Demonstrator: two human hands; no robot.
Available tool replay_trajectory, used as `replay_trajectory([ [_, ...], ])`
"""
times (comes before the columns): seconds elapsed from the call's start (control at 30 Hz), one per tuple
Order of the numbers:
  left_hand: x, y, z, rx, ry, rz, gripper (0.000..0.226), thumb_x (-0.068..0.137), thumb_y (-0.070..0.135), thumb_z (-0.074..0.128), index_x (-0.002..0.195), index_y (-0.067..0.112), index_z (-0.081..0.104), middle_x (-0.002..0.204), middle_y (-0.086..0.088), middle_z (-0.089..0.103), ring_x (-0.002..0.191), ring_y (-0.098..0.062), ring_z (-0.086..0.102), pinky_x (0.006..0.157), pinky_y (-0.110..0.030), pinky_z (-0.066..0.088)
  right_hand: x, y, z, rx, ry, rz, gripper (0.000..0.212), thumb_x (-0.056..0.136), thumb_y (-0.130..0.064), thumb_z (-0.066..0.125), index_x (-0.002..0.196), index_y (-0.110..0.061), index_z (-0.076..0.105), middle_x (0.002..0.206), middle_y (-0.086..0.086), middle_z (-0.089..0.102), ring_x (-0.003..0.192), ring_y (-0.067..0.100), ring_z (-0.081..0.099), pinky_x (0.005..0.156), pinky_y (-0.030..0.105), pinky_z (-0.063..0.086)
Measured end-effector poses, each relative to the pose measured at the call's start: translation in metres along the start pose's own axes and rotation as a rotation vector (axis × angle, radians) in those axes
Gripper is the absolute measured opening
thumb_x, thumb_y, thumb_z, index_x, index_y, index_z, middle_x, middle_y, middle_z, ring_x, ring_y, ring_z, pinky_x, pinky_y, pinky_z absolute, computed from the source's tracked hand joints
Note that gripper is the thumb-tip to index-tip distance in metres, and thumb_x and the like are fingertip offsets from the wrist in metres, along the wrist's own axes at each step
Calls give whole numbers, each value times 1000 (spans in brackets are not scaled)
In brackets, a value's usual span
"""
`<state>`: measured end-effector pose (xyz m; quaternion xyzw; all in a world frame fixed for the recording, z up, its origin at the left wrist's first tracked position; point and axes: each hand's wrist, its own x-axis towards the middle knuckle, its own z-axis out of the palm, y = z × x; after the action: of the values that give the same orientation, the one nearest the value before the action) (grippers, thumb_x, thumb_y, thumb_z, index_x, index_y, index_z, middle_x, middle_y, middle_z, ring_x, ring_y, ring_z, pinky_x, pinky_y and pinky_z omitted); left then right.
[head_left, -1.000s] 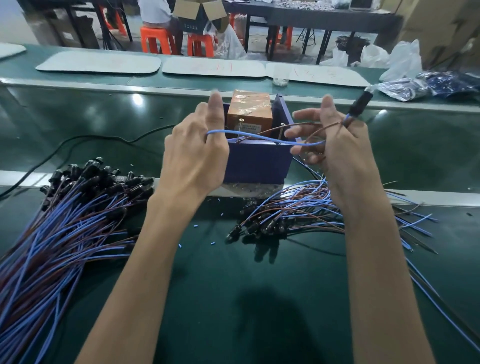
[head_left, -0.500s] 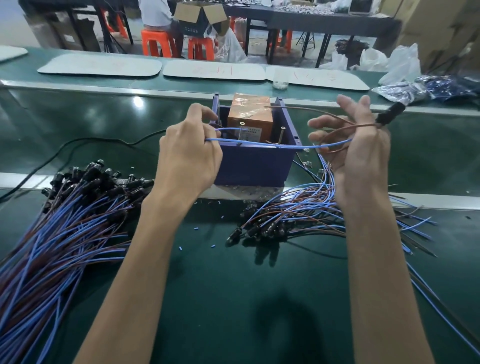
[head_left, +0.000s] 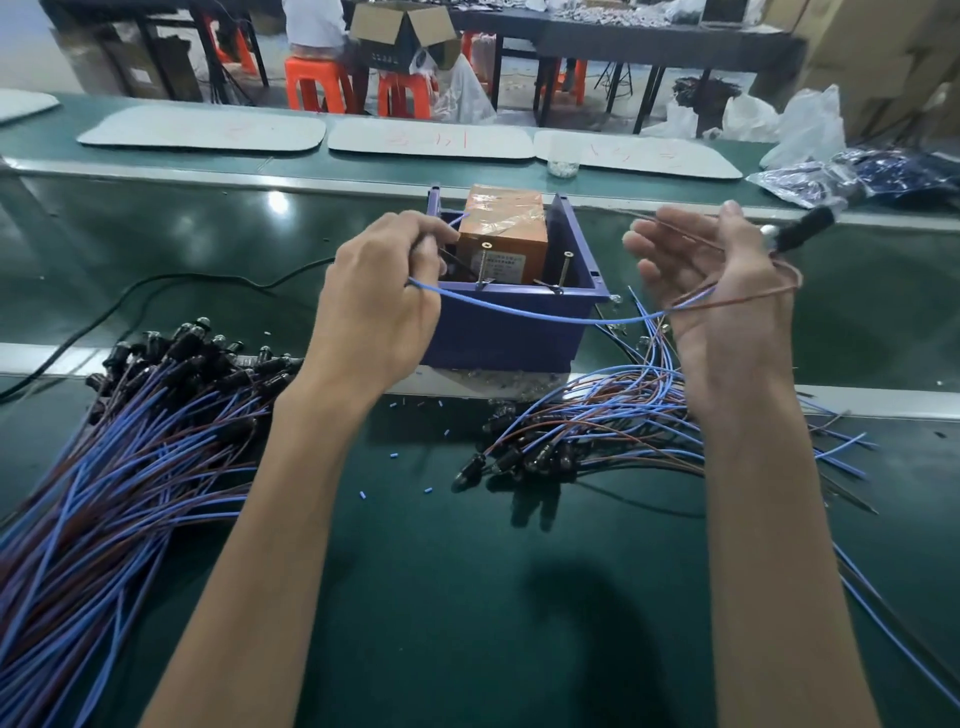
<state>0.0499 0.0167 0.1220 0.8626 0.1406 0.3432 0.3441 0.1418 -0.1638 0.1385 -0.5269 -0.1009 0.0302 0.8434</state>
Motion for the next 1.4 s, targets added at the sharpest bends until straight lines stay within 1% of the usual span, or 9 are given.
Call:
replay_trajectory([
  [0.17, 2, -6, 0, -36, 32, -24, 30, 103, 17, 35, 101, 13, 65, 72, 16, 58, 66, -8, 56, 79, -39, 52, 1, 2, -3, -65, 26, -94, 20, 97, -13, 54, 77, -9, 57, 54, -5, 62, 50, 6, 54, 52, 16, 43],
  [0.33, 0, -8, 6, -39, -35, -24, 27, 103, 12, 34, 119, 12, 55, 76, 13, 64, 69, -21, 64, 80, -40, 51, 5, 8, -6, -131, -34, 6, 24, 101, -7, 40, 92, -7, 62, 69, 0, 71, 63, 9, 67, 58, 14, 50],
  [0.43, -1, -11, 6, 1, -60, -26, 29, 102, 11, 36, 123, 11, 56, 82, 9, 67, 78, -26, 68, 86, -41, 50, 4, 15, -7, -165, -33, -13, 18, 97, -6, 50, 87, -6, 65, 70, -1, 71, 65, 9, 68, 61, 14, 49],
  [0.53, 0, -15, 6, 26, -57, -64, 28, 101, 11, 38, 118, 14, 60, 79, 16, 65, 69, -13, 68, 86, -37, 51, 6, 19, -10, -177, 3, -21, 12, 93, -4, 57, 84, -6, 64, 64, -3, 69, 59, 7, 64, 57, 14, 47],
  [0.63, 1, -18, 7, 34, -62, -81, 30, 99, 7, 38, 116, 15, 61, 76, 23, 61, 61, -2, 63, 83, -33, 52, 9, 22, -10, -169, 15, 22, 22, 97, 1, 44, 86, -6, 62, 67, 3, 68, 57, 8, 65, 54, 13, 47],
  [0.73, 1, -19, 7, -3, -74, -82, 32, 98, 5, 36, 115, 13, 62, 78, 21, 62, 65, -5, 66, 85, -34, 53, 11, 26, -11, -183, 3, 79, 28, 96, 5, 35, 90, -2, 61, 79, 13, 67, 61, 11, 68, 55, 13, 49],
  [1.0, 0, -22, 12, -63, -159, -105, 29, 101, 7, 37, 114, 11, 63, 85, 2, 71, 69, -14, 70, 81, -30, 53, 15, 31, -15, -211, -25, 122, 32, 92, 8, 33, 86, 1, 64, 80, 15, 69, 67, 15, 70, 56, 15, 51],
  [1.13, 1, -23, 10, -59, -157, -101, 29, 100, 5, 37, 107, 12, 64, 78, 8, 68, 71, -14, 70, 84, -35, 54, 16, 31, -13, -244, -55, 174, 33, 94, 7, 33, 84, -1, 64, 68, 7, 70, 60, 12, 68, 54, 14, 51],
  [1.4, 1, -23, 11, -87, -62, -135, 26, 99, 5, 40, 104, 15, 64, 75, 15, 66, 57, 2, 65, 82, -28, 54, 15, 32, -11, -284, -39, 190, 29, 96, 8, 33, 99, 4, 61, 77, 11, 64, 55, 5, 64, 52, 11, 48],
])
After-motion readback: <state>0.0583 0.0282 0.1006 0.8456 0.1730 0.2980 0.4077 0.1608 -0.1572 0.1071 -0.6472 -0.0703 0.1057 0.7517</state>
